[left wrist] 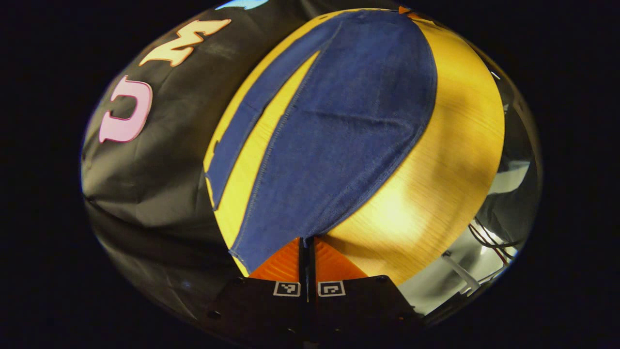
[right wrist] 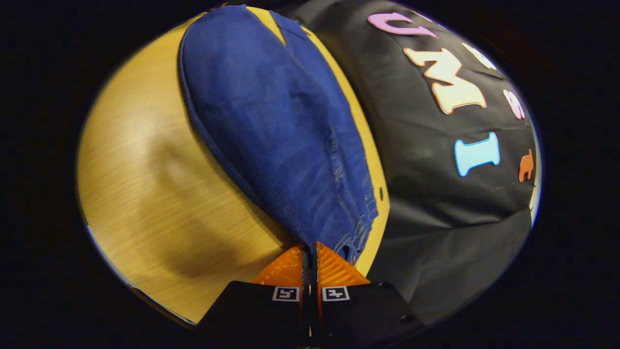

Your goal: Grasp the waist and the cuffs of the jeans and fold them to make the two legs overlap; first hold the waist and fold one-third of the jeans toward the cuffs, then hold the cuffs and fold the remaining one-third in the same direction to finish folding.

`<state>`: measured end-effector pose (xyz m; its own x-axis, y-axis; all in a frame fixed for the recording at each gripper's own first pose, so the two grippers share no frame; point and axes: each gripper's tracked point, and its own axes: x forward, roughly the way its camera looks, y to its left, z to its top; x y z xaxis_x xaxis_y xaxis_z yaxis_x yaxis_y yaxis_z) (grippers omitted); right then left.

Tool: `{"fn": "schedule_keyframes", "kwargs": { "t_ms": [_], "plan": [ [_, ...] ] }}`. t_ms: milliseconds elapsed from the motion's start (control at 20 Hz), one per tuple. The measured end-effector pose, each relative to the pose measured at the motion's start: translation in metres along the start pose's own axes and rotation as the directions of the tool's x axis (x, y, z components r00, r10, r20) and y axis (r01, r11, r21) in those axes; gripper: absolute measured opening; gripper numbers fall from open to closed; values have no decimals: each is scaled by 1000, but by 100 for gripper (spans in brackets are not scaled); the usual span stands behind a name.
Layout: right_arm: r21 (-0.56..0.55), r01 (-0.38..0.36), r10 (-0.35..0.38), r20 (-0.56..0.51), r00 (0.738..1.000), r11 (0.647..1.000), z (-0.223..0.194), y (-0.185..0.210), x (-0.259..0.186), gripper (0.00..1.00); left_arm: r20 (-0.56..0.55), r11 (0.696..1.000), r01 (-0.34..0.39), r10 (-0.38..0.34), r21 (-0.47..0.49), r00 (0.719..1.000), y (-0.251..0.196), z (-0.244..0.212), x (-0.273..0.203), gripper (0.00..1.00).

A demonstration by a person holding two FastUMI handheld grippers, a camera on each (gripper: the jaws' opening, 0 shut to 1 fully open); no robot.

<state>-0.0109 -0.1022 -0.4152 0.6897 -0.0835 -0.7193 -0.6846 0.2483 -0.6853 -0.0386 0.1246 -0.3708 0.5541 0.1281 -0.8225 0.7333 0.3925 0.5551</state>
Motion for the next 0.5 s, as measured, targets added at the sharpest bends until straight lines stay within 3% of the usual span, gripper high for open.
{"fn": "schedule_keyframes", "kwargs": {
  "t_ms": [250, 500],
  "plan": [
    [122, 100, -104, 27, 994, 987, 31, -56, -3, 3, 30, 992, -106, 108, -69, 994, 64, 31, -1, 0],
    [221, 222, -240, 55, 969, 950, 60, -123, 7, 3, 64, 971, -234, 237, -49, 969, 141, 71, 5, 0]
  ]
}}
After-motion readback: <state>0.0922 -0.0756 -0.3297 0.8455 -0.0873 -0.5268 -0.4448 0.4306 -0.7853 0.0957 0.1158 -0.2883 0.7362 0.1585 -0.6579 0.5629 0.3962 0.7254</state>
